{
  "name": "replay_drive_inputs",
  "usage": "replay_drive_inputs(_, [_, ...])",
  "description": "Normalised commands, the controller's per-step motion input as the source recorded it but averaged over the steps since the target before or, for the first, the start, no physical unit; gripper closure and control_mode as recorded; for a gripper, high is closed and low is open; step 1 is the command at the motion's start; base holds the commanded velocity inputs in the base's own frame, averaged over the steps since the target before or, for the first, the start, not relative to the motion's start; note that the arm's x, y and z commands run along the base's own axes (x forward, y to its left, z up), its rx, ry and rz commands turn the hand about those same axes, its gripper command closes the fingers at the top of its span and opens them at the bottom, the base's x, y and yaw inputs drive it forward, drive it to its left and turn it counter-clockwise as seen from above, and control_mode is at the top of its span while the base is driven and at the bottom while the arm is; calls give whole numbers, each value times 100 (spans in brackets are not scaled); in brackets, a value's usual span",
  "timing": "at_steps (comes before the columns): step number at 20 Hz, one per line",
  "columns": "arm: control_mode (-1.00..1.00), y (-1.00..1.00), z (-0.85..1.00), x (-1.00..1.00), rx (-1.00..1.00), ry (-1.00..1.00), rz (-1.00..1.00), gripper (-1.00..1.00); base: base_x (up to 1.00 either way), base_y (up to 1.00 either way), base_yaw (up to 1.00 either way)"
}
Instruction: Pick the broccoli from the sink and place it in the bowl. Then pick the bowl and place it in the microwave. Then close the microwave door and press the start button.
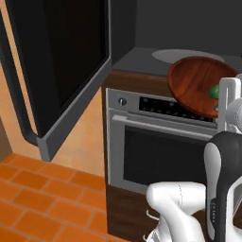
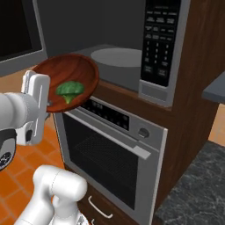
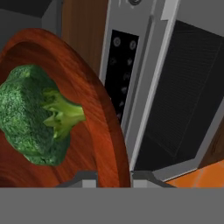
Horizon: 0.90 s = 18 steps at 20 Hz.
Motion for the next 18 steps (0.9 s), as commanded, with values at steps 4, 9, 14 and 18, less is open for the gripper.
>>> replay_drive_inputs(4, [100, 0, 0, 0, 0, 0, 0, 100, 0, 18, 9])
replay_drive_inputs(9, [100, 0, 0, 0, 0, 0, 0, 100, 4, 1, 20])
replay_drive_inputs(14, [-100, 0, 0, 3, 0, 0, 4, 100, 0, 0, 19])
replay_drive_inputs(18, [-100, 1, 26, 22, 0, -1, 1, 100, 0, 0, 0])
